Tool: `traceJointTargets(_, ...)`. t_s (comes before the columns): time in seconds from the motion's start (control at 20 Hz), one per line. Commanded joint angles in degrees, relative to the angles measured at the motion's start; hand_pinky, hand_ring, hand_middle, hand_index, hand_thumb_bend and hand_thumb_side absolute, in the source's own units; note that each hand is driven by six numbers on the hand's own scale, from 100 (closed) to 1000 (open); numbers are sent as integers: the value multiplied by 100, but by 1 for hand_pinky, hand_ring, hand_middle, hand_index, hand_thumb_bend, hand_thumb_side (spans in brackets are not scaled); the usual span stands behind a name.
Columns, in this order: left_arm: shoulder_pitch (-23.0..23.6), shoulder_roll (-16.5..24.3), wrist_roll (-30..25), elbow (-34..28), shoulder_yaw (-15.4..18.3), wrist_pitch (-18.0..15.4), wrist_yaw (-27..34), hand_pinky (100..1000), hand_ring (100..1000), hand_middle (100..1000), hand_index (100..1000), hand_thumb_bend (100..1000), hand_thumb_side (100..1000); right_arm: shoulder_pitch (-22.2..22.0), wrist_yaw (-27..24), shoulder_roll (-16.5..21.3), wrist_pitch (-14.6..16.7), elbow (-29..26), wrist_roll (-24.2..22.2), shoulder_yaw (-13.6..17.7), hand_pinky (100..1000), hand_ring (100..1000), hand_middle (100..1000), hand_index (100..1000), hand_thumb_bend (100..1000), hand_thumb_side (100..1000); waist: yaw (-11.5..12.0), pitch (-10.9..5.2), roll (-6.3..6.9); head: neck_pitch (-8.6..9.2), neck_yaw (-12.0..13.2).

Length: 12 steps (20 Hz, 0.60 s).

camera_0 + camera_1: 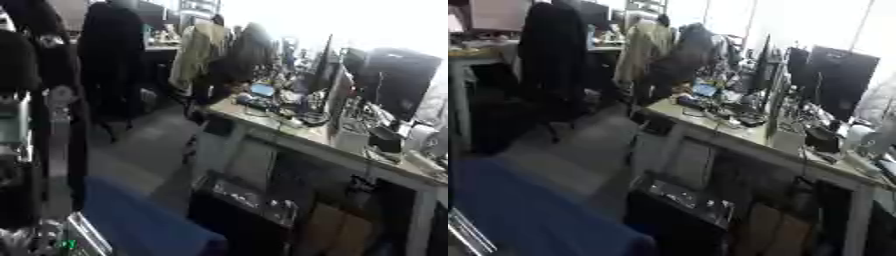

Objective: Pick up objects on the table and place them in the box.

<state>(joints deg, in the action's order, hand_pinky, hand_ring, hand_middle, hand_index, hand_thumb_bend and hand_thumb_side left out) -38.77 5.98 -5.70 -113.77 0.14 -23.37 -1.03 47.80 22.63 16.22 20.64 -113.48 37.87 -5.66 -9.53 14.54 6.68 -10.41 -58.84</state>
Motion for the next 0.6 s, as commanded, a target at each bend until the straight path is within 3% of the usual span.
traceJointTargets(0.05,-85,33,-9,-82,-4,19,4,1000,970,867,996,100,807,54,-139,218,96,-111,37,82,968,871,850,922,249,1000,-8,-68,-62,-75,-51)
traceJointTargets(0.1,-80,37,-8,-82,-2,26,2,1000,969,866,997,100,804,45,-192,257,121,-111,54,83,967,870,845,917,191,1000,-17,-62,-72,-119,-48)
traceJointTargets(0.15,-75,40,-7,-82,-1,34,1,1000,969,866,997,100,804,29,-256,291,143,-111,72,79,967,870,845,917,191,1000,-20,-57,-79,-135,-38)
traceJointTargets(0.2,-77,39,-7,-82,-2,38,3,1000,970,866,997,100,804,-1,-270,310,147,-111,114,118,957,859,835,897,104,1000,-25,-53,-83,-120,1)
traceJointTargets(0.35,-85,31,-16,-82,-9,38,11,1000,970,866,997,100,804,-75,-143,322,190,-111,322,180,955,857,833,895,100,1000,-22,-46,-89,-93,41)
traceJointTargets(0.45,-78,43,-20,-82,-3,44,11,1000,969,866,997,100,807,-252,-2,310,175,-111,471,198,947,856,837,896,100,1000,-21,-35,-90,39,76)
traceJointTargets(0.6,-53,52,-19,-82,13,57,12,1000,968,865,997,100,811,-377,784,398,167,-111,865,430,933,851,845,899,100,1000,-51,-42,-109,230,419)
